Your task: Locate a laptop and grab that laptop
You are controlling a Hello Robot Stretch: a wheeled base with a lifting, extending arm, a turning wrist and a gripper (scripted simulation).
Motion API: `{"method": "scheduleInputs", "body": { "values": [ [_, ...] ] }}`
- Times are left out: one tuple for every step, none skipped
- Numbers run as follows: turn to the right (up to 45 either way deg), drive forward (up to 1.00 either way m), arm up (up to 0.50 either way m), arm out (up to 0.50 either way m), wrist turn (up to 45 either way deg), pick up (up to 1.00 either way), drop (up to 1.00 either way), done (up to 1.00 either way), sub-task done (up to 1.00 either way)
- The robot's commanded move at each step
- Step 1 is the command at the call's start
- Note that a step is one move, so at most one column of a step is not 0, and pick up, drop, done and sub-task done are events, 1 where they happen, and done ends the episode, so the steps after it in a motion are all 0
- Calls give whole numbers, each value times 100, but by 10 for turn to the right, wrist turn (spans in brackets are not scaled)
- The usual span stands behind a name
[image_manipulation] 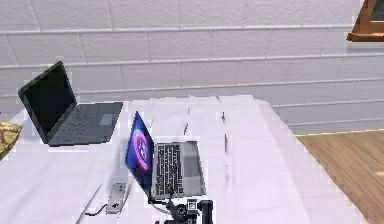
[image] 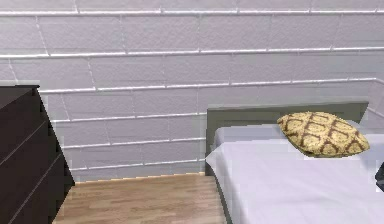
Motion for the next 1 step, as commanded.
{"method": "scheduleInputs", "body": {
  "values": [
    [0,0,10,0,0,0,0,0,0]
  ]
}}
